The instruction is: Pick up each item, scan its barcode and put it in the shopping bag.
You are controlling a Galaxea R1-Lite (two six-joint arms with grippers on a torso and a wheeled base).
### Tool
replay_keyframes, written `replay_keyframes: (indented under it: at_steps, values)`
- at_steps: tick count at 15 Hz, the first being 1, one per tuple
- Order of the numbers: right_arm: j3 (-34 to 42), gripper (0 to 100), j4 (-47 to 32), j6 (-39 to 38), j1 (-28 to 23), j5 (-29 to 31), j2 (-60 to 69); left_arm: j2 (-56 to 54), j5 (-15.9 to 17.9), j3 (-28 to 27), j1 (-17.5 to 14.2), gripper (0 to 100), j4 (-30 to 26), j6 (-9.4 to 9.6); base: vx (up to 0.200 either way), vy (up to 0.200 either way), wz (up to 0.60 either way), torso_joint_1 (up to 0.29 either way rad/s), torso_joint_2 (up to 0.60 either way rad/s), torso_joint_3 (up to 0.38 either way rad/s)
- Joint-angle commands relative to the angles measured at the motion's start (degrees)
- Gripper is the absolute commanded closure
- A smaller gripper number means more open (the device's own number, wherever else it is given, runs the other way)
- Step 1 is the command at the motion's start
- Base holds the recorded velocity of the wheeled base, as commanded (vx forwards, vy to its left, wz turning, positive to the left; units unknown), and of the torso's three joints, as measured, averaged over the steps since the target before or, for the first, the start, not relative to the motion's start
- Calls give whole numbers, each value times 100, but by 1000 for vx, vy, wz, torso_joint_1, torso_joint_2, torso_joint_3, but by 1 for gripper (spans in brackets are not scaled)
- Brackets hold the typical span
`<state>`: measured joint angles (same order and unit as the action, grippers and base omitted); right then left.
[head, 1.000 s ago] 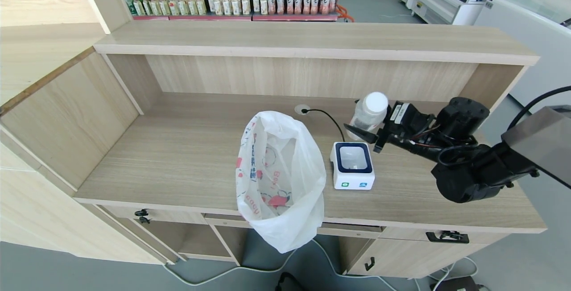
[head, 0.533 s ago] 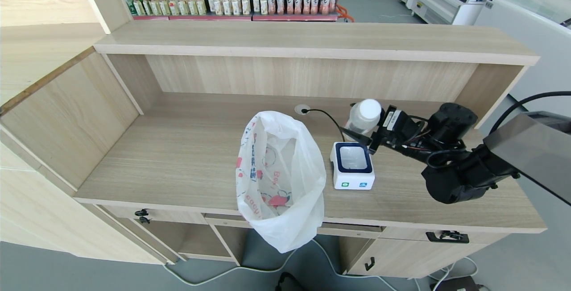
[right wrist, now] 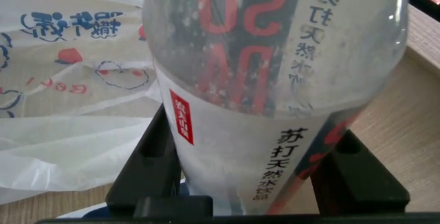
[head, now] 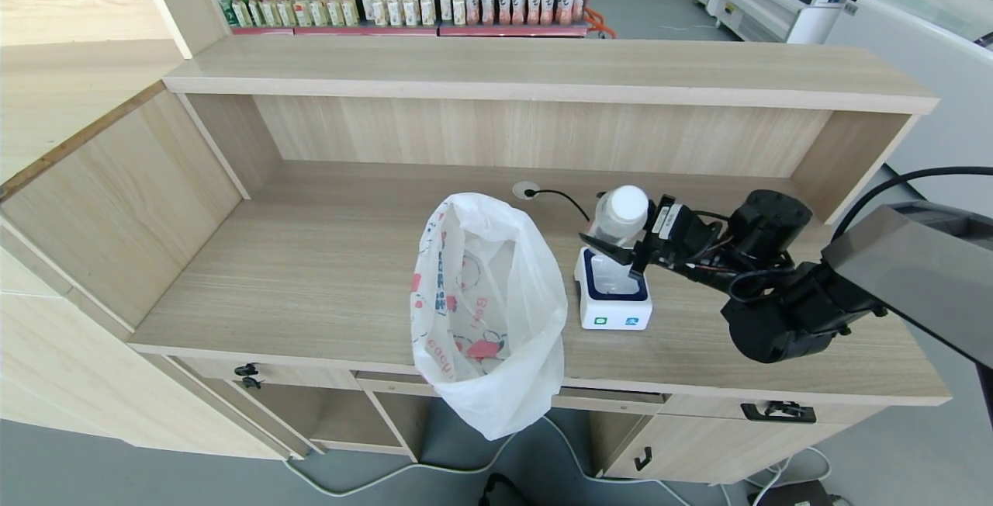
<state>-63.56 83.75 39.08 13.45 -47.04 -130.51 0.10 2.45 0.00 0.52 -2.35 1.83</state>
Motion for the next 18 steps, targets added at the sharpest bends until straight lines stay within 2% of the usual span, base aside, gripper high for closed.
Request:
replay_keyframes:
  at_steps: [1, 18]
  values:
    - [-7, 100, 1, 3, 18, 2, -18, -1, 1, 0, 0, 0, -2, 2, 0, 0, 0, 0, 0, 0]
    - [-95, 100, 10, 117, 35, 29, -176, -1, 1, 0, 0, 0, -2, -7, 0, 0, 0, 0, 0, 0]
